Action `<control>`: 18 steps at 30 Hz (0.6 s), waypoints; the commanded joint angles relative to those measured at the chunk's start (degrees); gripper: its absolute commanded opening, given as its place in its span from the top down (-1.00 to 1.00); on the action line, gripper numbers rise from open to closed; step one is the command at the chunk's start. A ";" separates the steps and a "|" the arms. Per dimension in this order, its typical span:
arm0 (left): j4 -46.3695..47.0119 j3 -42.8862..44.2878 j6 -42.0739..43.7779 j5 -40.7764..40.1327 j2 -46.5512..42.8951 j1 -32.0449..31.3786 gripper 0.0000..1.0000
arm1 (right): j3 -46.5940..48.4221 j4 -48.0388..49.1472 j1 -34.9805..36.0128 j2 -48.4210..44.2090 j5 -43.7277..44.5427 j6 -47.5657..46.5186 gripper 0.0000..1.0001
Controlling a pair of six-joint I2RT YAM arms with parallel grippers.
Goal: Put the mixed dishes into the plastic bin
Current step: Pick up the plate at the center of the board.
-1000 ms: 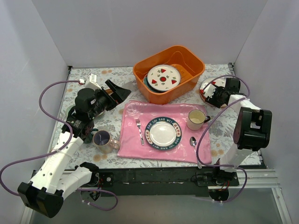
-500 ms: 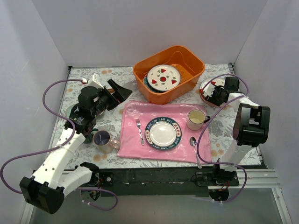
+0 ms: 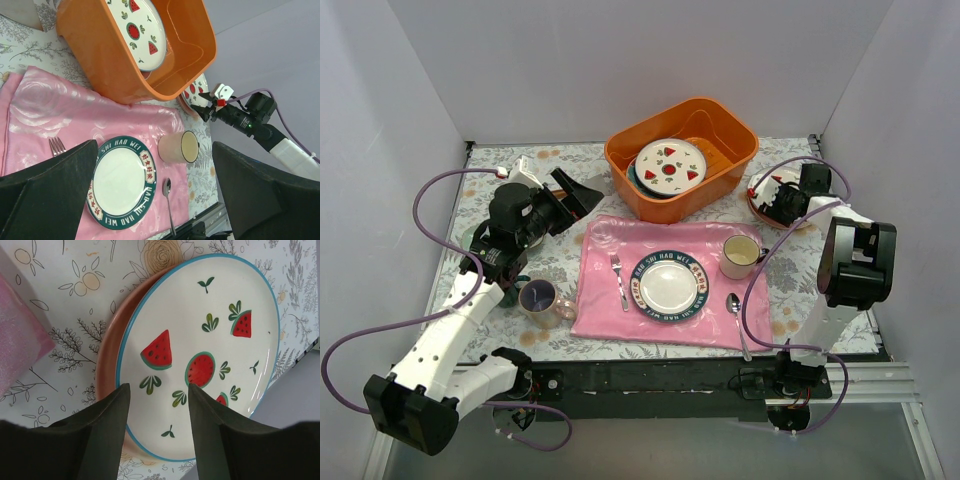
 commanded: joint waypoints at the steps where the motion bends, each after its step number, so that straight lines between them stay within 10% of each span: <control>1: 0.34 2.40 0.79 -0.68 0.07 0.34 -0.97 | 2.78 -3.44 0.30 0.85 -2.21 0.59 -0.15; 18: 0.42 2.31 0.70 -1.03 -0.02 0.43 -0.96 | 6.38 -5.55 0.30 0.50 -6.61 7.19 -0.23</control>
